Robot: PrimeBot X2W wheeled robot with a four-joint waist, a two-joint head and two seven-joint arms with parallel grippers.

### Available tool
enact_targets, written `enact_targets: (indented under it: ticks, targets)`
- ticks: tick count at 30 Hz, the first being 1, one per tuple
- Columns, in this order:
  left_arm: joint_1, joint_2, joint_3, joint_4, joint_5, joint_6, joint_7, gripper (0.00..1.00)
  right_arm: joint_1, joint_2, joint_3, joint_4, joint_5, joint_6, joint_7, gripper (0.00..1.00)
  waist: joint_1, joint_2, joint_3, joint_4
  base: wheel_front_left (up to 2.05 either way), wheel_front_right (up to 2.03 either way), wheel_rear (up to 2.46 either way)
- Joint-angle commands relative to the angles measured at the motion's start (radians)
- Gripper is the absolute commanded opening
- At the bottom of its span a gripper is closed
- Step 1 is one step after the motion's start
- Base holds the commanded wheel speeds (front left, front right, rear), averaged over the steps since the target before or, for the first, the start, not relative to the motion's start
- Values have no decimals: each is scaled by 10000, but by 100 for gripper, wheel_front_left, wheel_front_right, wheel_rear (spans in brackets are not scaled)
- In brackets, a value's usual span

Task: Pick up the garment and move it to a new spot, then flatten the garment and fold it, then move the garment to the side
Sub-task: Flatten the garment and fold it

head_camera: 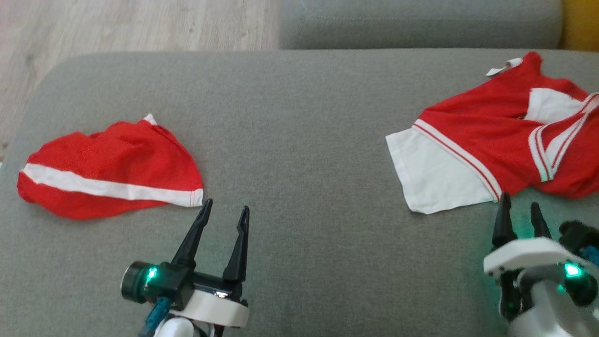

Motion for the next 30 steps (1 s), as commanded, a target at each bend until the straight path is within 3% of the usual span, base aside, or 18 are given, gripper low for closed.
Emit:
enact_targets:
  ticks: [1, 5, 11, 12, 13, 21, 30]
  targets:
    - [-463, -14, 199, -265, 6, 17, -53, 100, -648, -44, 144, 20, 216, 75, -120, 100, -1, 0, 218, 112, 0, 0, 0]
    - [-621, -14, 34, -178, -42, 14, -53, 100, -1347, -44, 94, 1074, 1121, 75, -120, 100, -1, 0, 500, 287, 0, 0, 0]
    - [-756, -14, -152, -46, -53, 10, -53, 100, -1963, -44, -218, 1840, 1084, 75, -120, 100, -1, 0, 677, 482, 0, 0, 0]
    - [-767, -14, -160, -35, -57, 11, -53, 100, -2027, -43, -252, 1813, 1057, 75, -120, 44, -1, 0, 678, 503, 0, 0, 0]
    - [-773, -14, -165, -23, -59, 10, -53, 100, -2067, -43, -274, 1705, 1000, 75, -120, 0, -1, 0, 669, 519, 0, 0, 0]
    - [-683, -14, -152, 126, -27, 35, -53, 100, -1855, -43, 23, 610, 980, 75, -120, 0, -1, 0, 316, 445, 0, 0, 0]
    - [-309, -14, -230, 208, -86, 96, -53, 100, -819, -43, 1438, -2792, 382, 75, -120, 0, -1, 0, -451, 100, 0, 0, 0]
